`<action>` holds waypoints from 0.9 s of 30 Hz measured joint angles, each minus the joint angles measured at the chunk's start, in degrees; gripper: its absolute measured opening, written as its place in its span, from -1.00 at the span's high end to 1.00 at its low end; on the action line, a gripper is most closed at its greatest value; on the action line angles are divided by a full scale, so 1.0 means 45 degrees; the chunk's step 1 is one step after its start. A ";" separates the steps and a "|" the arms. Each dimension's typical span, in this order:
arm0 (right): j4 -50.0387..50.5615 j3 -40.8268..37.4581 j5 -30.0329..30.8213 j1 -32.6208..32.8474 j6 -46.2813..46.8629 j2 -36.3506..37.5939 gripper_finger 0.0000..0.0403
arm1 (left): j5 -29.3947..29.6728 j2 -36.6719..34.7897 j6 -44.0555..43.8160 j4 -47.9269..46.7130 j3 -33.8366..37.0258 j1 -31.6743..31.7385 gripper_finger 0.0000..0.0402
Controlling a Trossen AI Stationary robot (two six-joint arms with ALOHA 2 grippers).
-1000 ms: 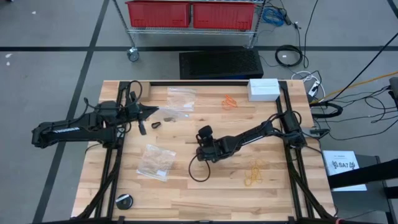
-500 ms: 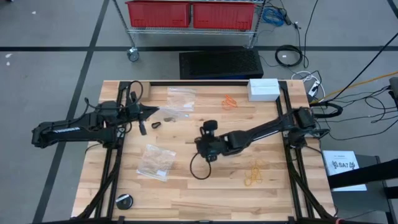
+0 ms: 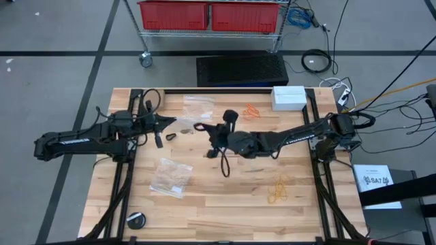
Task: Sort rubber bands
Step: Put the black rubber band into the open transparent zip bag
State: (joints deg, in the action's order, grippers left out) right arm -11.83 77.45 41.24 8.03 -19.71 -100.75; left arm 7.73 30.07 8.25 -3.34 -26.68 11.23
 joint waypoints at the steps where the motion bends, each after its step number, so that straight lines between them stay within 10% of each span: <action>1: -0.0088 0.0000 -0.0257 -0.0098 0.0108 0.0000 1.00 | 0.0000 0.0030 0.0000 0.0060 -0.0005 -0.0001 1.00; 27: -0.1619 -0.0005 -0.1735 -0.1141 0.0564 -0.0947 1.00 | -0.0414 0.0748 -0.0102 0.1132 -0.0005 -0.0001 1.00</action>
State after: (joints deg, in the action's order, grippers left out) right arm -19.12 77.43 33.43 2.90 -17.17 -105.01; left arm 5.86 33.43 7.79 1.76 -26.70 11.23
